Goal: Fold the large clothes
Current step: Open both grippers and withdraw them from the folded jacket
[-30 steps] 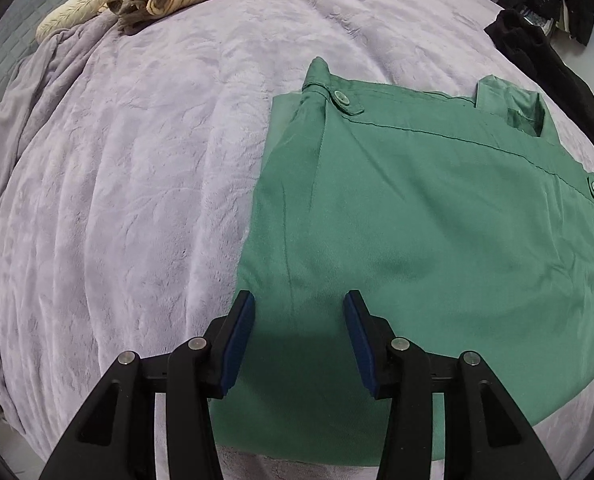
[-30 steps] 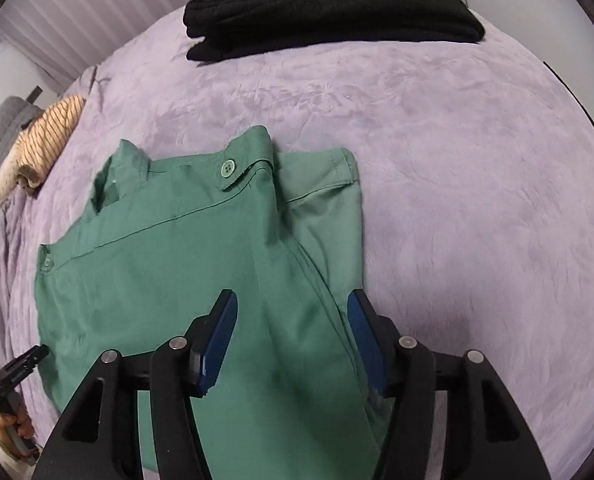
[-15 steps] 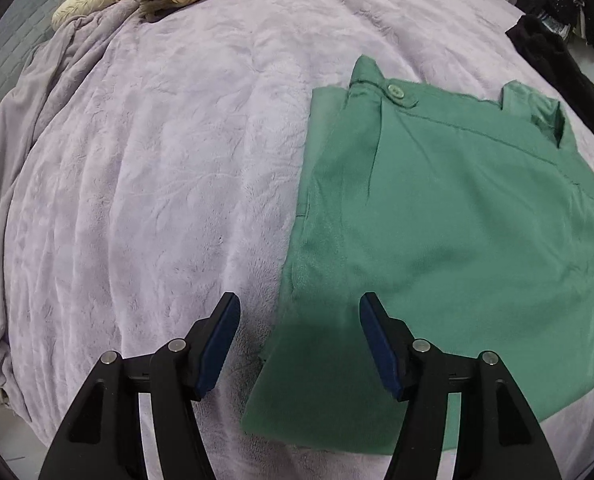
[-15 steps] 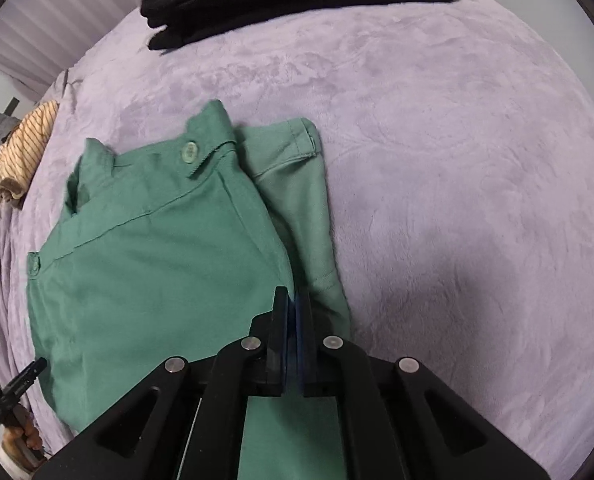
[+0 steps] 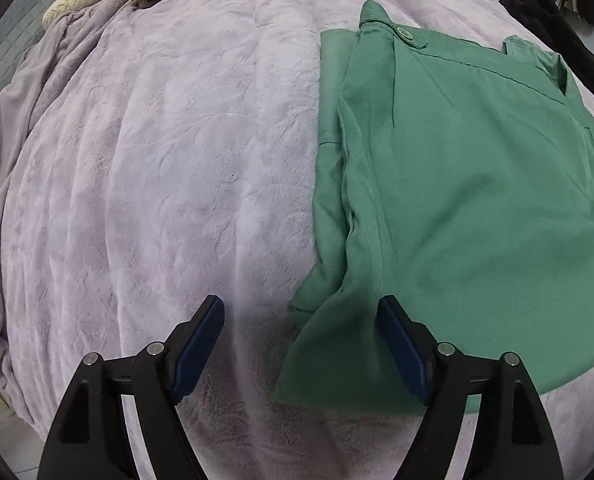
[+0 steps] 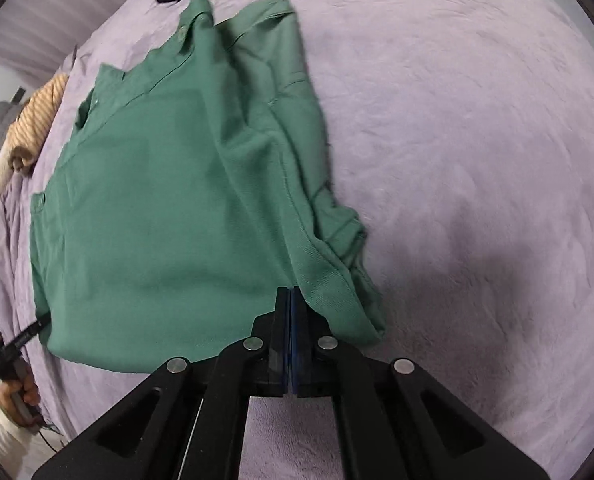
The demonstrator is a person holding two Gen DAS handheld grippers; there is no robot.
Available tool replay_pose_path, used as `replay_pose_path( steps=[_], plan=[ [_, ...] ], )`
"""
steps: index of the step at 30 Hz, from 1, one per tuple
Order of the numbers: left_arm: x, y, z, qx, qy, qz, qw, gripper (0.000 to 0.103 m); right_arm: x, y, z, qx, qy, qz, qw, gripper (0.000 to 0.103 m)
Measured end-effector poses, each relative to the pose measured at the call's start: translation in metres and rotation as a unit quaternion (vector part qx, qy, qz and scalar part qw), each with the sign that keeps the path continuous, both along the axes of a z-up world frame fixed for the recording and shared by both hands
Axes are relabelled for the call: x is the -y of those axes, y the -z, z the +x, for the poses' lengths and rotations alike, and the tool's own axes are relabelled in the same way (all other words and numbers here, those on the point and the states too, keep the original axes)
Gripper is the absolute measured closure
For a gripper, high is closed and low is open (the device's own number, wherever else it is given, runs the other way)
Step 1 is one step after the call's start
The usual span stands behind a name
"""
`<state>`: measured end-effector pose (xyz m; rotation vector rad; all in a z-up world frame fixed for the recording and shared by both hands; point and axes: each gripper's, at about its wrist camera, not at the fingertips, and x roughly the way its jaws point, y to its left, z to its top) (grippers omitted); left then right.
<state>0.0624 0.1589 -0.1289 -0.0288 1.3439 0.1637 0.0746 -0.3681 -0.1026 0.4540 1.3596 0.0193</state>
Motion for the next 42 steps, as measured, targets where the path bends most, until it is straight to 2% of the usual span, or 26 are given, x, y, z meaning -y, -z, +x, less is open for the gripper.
replay_pose_path(
  steps=[4, 7, 12, 16, 17, 18, 19, 20, 22, 23, 24, 29, 32, 35, 37, 42],
  plan=[
    [-0.003, -0.013, -0.016, -0.011, -0.011, 0.005, 0.9999, 0.022, 0.012, -0.014, -0.013, -0.008, 0.037, -0.003, 0.999, 0.102],
    [0.004, -0.022, -0.025, -0.013, 0.001, 0.001, 0.9999, 0.022, 0.012, -0.025, -0.017, -0.014, 0.048, -0.006, 0.999, 0.099],
    [0.020, -0.044, -0.039, -0.003, 0.011, 0.017, 0.9998, 0.022, -0.011, -0.044, -0.025, -0.016, 0.038, 0.003, 0.999, 0.099],
    [0.027, -0.059, -0.046, 0.011, 0.004, -0.004, 0.9999, 0.022, -0.037, -0.056, -0.027, -0.017, 0.021, 0.012, 1.000, 0.099],
    [0.028, -0.064, -0.049, 0.016, 0.003, -0.007, 0.9998, 0.015, -0.040, -0.059, -0.027, -0.017, 0.017, 0.012, 1.000, 0.099],
    [0.029, -0.067, -0.052, 0.020, 0.003, -0.010, 0.9997, 0.000, -0.046, -0.062, -0.026, -0.016, 0.013, 0.014, 1.000, 0.099],
    [0.029, -0.071, -0.054, 0.027, 0.002, -0.012, 0.9996, 0.000, -0.051, -0.065, -0.026, -0.016, 0.010, 0.016, 1.000, 0.099],
    [0.030, -0.076, -0.057, 0.032, 0.004, -0.016, 0.9994, 0.000, -0.057, -0.066, -0.023, -0.014, 0.007, 0.017, 1.000, 0.096],
    [0.030, -0.081, -0.057, 0.033, 0.006, -0.020, 0.9992, 0.000, -0.065, -0.071, -0.024, -0.012, 0.003, 0.015, 1.000, 0.075],
    [0.030, -0.084, -0.059, 0.034, 0.005, -0.021, 0.9992, 0.000, -0.068, -0.074, -0.025, -0.009, 0.002, 0.014, 1.000, 0.050],
    [0.030, -0.087, -0.061, 0.036, 0.005, -0.022, 0.9991, 0.000, -0.069, -0.078, -0.028, -0.005, 0.002, 0.014, 1.000, 0.042],
    [0.029, -0.104, -0.061, 0.059, 0.002, -0.030, 0.9978, 0.000, -0.084, -0.091, -0.025, 0.002, -0.003, 0.015, 1.000, 0.040],
    [0.032, -0.101, -0.055, 0.038, 0.009, -0.038, 0.9985, 0.000, -0.094, -0.101, -0.023, 0.015, -0.013, 0.005, 1.000, 0.018],
    [0.036, -0.103, -0.055, 0.036, 0.014, -0.023, 0.9990, 0.000, -0.101, -0.113, -0.024, 0.031, -0.017, -0.003, 0.999, 0.016],
    [0.036, -0.106, -0.057, 0.039, 0.017, -0.028, 0.9987, 0.000, -0.104, -0.119, -0.026, 0.038, -0.017, -0.008, 0.999, 0.011],
    [0.038, -0.104, -0.059, 0.029, 0.030, -0.038, 0.9984, 0.000, -0.116, -0.126, -0.028, 0.044, -0.024, -0.013, 0.999, 0.010]
  ],
)
